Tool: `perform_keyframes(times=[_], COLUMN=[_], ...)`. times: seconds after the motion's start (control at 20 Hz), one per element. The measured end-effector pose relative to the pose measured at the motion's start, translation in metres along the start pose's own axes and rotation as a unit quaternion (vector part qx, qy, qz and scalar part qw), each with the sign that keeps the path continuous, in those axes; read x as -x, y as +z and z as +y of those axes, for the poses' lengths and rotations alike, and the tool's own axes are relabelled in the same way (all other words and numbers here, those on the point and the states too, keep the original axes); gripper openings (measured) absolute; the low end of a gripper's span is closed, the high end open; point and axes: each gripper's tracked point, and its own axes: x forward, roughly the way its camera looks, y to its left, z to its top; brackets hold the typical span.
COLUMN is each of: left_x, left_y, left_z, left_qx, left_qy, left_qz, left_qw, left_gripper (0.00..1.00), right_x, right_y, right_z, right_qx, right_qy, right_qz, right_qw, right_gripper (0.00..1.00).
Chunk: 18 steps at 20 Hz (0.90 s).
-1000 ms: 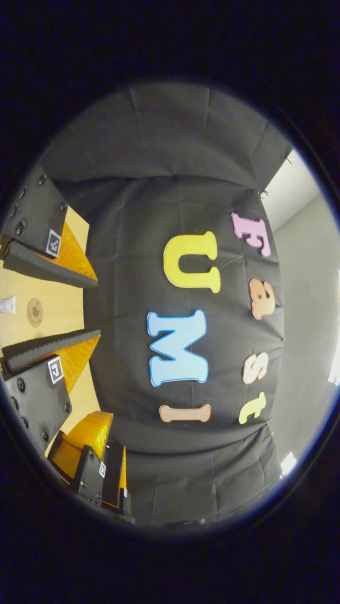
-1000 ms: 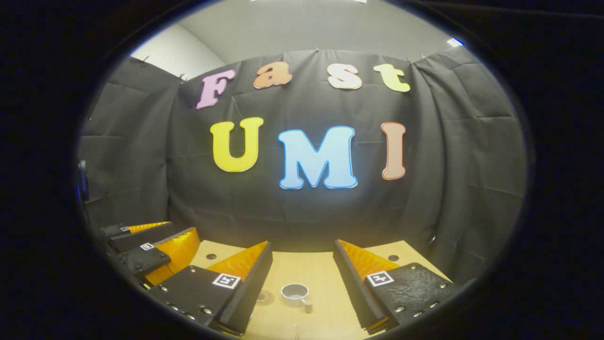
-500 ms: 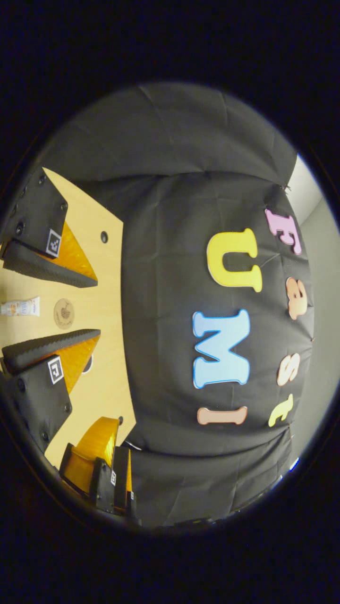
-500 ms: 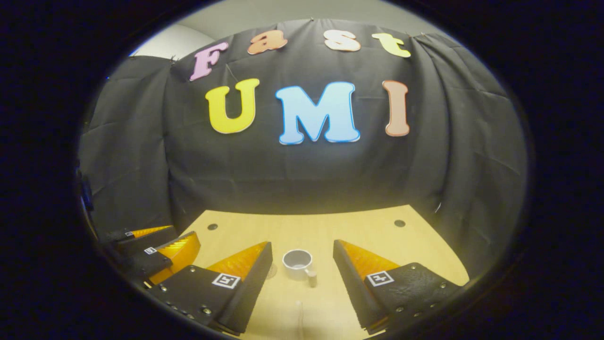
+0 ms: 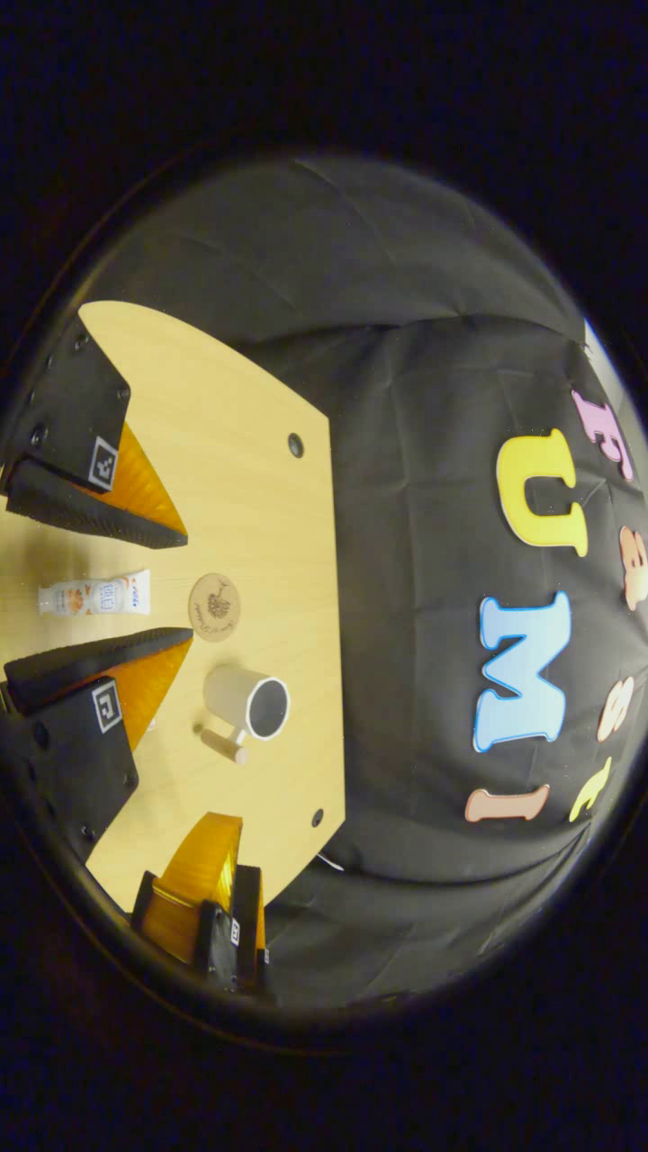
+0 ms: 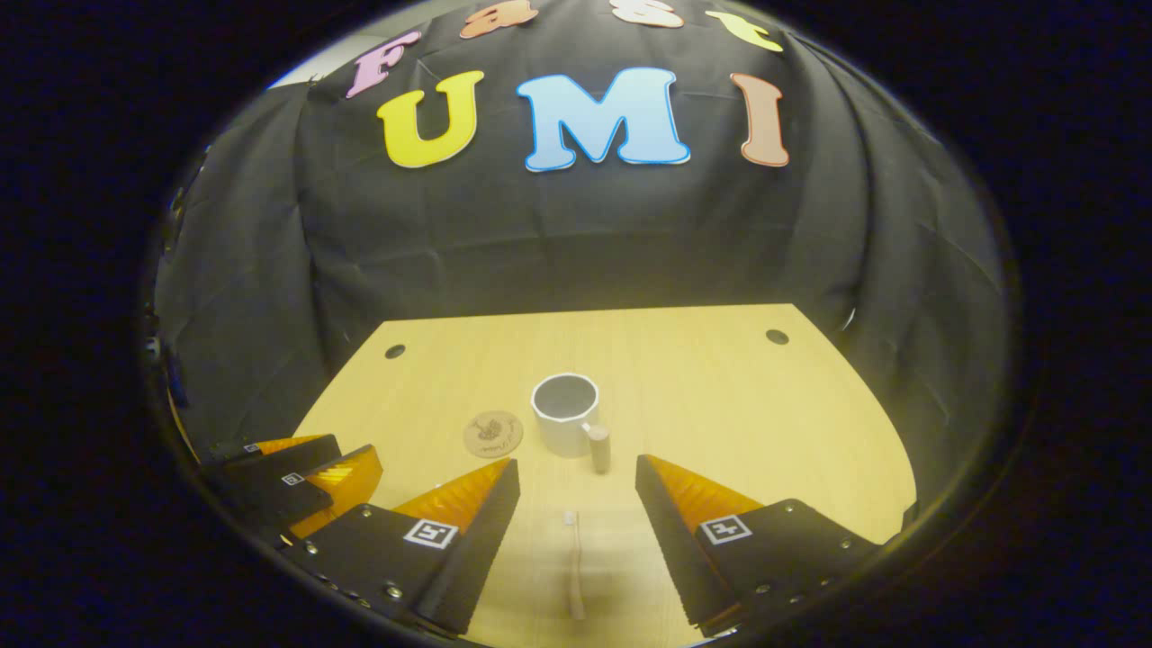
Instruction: Put the toothbrush and toothpaste on the desktop into the cup, then pick up the cup and place it on the coaster on the desktop.
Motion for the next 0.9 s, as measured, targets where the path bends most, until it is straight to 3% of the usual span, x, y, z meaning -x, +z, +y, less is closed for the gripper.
perform_keyframes(times=[0.4, 0.9], left_x=[-0.034, -0.062], left_y=[-0.070, -0.139], left_z=[0.002, 0.003], left_qx=[0.005, 0.008], left_qy=[-0.003, -0.003], left_qz=[0.086, 0.181], left_qw=[0.996, 0.983], left_gripper=[0.62, 0.62], right_x=[-0.031, -0.056], right_y=[-0.063, -0.132], right_z=[0.003, 0.008], right_qx=[-0.003, -0.015], right_qy=[0.007, 0.015], right_qz=[0.087, 0.192], right_qw=[0.996, 0.981], right_gripper=[0.83, 0.83])
